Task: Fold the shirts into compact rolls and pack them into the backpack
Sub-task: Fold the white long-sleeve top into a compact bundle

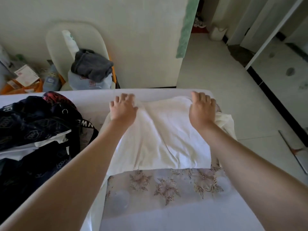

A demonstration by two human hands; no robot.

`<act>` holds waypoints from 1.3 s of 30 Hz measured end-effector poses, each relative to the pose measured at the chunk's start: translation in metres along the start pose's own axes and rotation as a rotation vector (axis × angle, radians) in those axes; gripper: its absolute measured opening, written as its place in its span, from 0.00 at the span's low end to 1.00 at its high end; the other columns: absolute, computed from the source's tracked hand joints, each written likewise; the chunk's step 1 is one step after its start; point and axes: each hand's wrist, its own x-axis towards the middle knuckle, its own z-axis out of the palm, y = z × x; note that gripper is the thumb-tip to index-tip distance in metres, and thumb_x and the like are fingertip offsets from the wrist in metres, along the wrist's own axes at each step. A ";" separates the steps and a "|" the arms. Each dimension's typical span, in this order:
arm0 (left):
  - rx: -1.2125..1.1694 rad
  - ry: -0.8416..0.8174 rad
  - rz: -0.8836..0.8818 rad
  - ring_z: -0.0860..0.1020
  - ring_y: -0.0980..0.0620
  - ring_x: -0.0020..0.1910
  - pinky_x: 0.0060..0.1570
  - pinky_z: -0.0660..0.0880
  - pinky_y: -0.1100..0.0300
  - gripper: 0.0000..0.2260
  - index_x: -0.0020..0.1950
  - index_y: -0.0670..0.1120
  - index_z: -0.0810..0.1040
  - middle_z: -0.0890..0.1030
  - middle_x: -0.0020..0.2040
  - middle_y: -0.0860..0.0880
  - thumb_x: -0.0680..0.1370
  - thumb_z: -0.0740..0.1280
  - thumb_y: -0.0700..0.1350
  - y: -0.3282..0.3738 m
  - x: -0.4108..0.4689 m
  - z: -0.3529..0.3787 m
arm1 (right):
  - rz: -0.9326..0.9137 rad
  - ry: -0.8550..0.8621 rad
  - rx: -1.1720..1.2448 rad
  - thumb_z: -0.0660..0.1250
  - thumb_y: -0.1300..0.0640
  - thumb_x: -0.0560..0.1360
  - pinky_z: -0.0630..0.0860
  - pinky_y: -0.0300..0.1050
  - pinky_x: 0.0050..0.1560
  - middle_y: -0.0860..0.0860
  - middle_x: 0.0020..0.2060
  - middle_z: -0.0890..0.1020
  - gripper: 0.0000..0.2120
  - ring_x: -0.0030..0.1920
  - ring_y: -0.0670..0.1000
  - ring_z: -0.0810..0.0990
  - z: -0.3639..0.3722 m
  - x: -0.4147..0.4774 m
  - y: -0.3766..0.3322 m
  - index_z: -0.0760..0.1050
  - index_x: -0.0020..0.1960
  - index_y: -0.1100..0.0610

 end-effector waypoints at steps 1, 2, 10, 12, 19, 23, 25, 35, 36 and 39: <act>-0.018 0.016 -0.008 0.61 0.41 0.72 0.70 0.59 0.46 0.31 0.77 0.50 0.58 0.61 0.76 0.44 0.78 0.66 0.53 0.005 0.001 0.000 | 0.030 -0.023 -0.002 0.66 0.69 0.65 0.70 0.59 0.54 0.61 0.55 0.77 0.28 0.53 0.64 0.76 0.000 0.004 -0.004 0.71 0.65 0.60; -0.049 0.023 0.012 0.56 0.42 0.75 0.72 0.56 0.45 0.37 0.80 0.51 0.50 0.55 0.78 0.45 0.77 0.68 0.53 0.010 -0.004 0.002 | 0.044 -0.053 0.029 0.66 0.68 0.64 0.70 0.60 0.57 0.61 0.60 0.75 0.32 0.57 0.64 0.74 0.002 0.001 -0.008 0.69 0.68 0.60; -0.050 -0.337 0.288 0.44 0.47 0.79 0.76 0.45 0.48 0.33 0.80 0.58 0.50 0.45 0.81 0.52 0.79 0.63 0.58 0.011 -0.131 0.102 | 0.685 -0.540 0.139 0.63 0.48 0.77 0.70 0.55 0.59 0.59 0.64 0.73 0.24 0.63 0.61 0.72 0.028 -0.149 0.019 0.67 0.69 0.59; 0.034 -0.396 0.302 0.39 0.46 0.79 0.76 0.42 0.45 0.36 0.80 0.60 0.45 0.39 0.80 0.53 0.78 0.62 0.61 0.008 -0.148 0.119 | 0.668 -0.463 0.157 0.63 0.48 0.77 0.70 0.53 0.52 0.58 0.51 0.80 0.15 0.53 0.61 0.77 0.036 -0.165 0.032 0.77 0.56 0.59; 0.079 -0.309 0.327 0.81 0.43 0.60 0.52 0.79 0.48 0.39 0.62 0.48 0.81 0.82 0.61 0.51 0.51 0.85 0.41 -0.017 -0.170 0.137 | 0.733 -0.235 0.498 0.59 0.52 0.83 0.68 0.48 0.45 0.56 0.47 0.84 0.13 0.47 0.59 0.79 0.015 -0.151 0.066 0.79 0.58 0.57; -0.038 -0.074 0.431 0.83 0.44 0.54 0.46 0.82 0.51 0.11 0.51 0.47 0.85 0.85 0.53 0.51 0.69 0.71 0.41 -0.023 -0.196 0.132 | 0.606 -0.395 0.112 0.58 0.54 0.82 0.62 0.51 0.54 0.55 0.44 0.85 0.11 0.50 0.59 0.80 0.012 -0.153 0.086 0.78 0.57 0.55; -0.071 -0.083 0.409 0.81 0.44 0.59 0.52 0.80 0.49 0.13 0.50 0.51 0.85 0.83 0.58 0.51 0.76 0.61 0.49 -0.015 -0.211 0.132 | 0.533 -0.450 -0.040 0.63 0.59 0.77 0.66 0.54 0.57 0.55 0.48 0.82 0.11 0.53 0.59 0.78 0.013 -0.161 0.079 0.75 0.59 0.54; -0.350 0.055 -0.647 0.71 0.34 0.60 0.60 0.67 0.41 0.14 0.62 0.40 0.75 0.76 0.59 0.36 0.79 0.65 0.47 -0.066 -0.212 0.096 | -0.410 -0.460 0.275 0.71 0.65 0.60 0.74 0.50 0.57 0.52 0.55 0.74 0.33 0.55 0.55 0.73 0.032 -0.223 -0.032 0.72 0.65 0.55; -0.366 0.067 -0.611 0.74 0.35 0.54 0.53 0.69 0.44 0.10 0.54 0.40 0.77 0.78 0.52 0.38 0.79 0.65 0.46 -0.071 -0.212 0.092 | -0.391 -0.482 0.255 0.71 0.67 0.60 0.74 0.49 0.53 0.51 0.52 0.74 0.33 0.52 0.54 0.74 0.035 -0.224 -0.038 0.72 0.63 0.54; -0.518 0.256 -0.616 0.76 0.38 0.43 0.40 0.69 0.51 0.09 0.44 0.42 0.74 0.78 0.41 0.43 0.81 0.60 0.43 -0.083 -0.210 0.071 | -0.319 -0.512 0.212 0.73 0.71 0.58 0.75 0.47 0.45 0.51 0.46 0.76 0.27 0.45 0.55 0.77 0.042 -0.217 -0.044 0.75 0.55 0.54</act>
